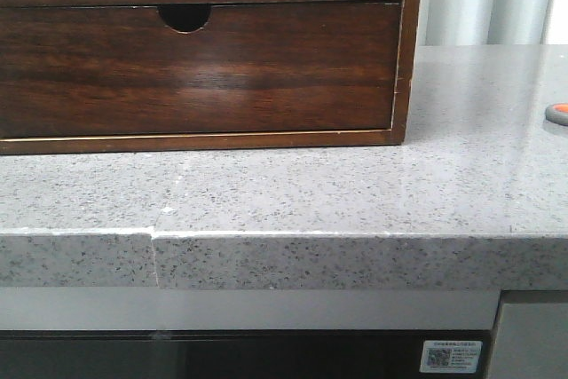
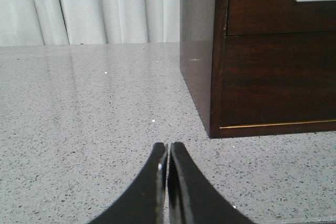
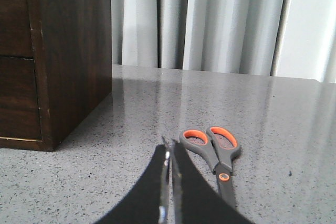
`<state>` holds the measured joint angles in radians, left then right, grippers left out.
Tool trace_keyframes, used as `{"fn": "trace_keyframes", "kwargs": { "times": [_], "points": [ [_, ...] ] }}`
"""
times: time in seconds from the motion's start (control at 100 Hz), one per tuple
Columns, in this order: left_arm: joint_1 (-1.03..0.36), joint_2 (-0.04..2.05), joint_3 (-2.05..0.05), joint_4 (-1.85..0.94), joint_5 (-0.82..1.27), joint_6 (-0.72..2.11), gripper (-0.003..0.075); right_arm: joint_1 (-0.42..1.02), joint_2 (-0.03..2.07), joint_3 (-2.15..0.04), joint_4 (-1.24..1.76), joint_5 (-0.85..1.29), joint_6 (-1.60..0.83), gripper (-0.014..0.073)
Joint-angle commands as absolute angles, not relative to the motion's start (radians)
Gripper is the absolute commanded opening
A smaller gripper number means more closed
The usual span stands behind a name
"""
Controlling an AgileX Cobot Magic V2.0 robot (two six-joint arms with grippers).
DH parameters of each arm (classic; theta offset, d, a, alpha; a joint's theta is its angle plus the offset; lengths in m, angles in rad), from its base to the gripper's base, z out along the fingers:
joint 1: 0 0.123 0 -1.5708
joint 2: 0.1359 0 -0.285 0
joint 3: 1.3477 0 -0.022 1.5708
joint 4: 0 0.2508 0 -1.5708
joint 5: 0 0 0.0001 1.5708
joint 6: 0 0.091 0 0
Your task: Put scissors in drawer with both arms
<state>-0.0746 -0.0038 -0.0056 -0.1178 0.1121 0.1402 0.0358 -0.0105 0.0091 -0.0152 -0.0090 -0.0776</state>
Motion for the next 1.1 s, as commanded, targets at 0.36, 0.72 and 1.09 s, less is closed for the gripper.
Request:
{"fn": "trace_keyframes", "kwargs": {
  "times": [0.36, 0.72, 1.09],
  "points": [
    [-0.073, -0.035, 0.031, -0.122, 0.031, 0.128, -0.002, 0.032, -0.033, 0.026, -0.015, -0.084, -0.081, -0.0069],
    [-0.073, -0.035, 0.031, -0.122, 0.024, 0.13, -0.002, 0.032, -0.033, 0.026, -0.015, -0.084, -0.081, -0.0069],
    [-0.073, -0.035, -0.006, -0.182, -0.034, 0.13, -0.002, 0.032, -0.031, -0.018, 0.116, -0.078, -0.081, -0.0069]
  ]
}}
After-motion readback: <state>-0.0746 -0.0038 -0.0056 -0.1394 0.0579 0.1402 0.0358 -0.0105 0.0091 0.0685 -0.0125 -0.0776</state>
